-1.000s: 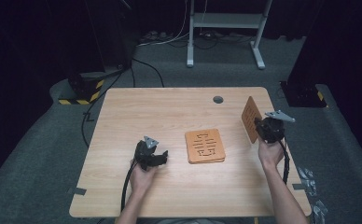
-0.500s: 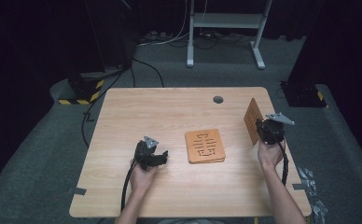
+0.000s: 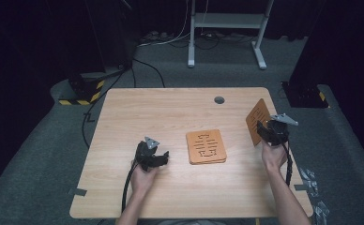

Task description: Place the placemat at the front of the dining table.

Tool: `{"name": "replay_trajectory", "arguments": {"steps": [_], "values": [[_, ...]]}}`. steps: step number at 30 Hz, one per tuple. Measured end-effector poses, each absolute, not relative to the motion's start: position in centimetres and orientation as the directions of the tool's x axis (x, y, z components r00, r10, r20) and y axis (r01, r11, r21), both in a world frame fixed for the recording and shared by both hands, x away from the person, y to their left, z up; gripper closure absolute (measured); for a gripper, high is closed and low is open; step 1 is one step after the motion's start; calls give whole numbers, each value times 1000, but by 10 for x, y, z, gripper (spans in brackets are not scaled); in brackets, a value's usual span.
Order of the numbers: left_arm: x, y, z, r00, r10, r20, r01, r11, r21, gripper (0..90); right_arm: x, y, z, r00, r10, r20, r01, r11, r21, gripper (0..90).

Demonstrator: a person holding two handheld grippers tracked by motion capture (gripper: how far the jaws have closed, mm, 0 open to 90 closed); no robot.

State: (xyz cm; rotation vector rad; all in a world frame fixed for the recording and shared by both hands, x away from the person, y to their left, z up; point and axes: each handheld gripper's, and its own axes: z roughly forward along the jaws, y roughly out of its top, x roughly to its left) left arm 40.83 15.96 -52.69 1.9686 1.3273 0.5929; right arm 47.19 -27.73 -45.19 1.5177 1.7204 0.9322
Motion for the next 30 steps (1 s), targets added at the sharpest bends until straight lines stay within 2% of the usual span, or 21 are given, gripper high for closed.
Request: {"name": "replay_trajectory", "arguments": {"steps": [6, 25, 30], "values": [[408, 160, -527, 377, 926, -2, 617, -249, 747, 256, 472, -284, -455, -112, 993, -40, 548, 95, 831, 562], [408, 160, -527, 376, 927, -3, 616, -248, 748, 259, 474, -307, -467, -99, 995, -10, 577, 66, 814, 558], [408, 159, -527, 376, 927, -4, 616, -247, 748, 259, 475, -315, -471, -91, 996, 27, 585, 32, 810, 552]]}}
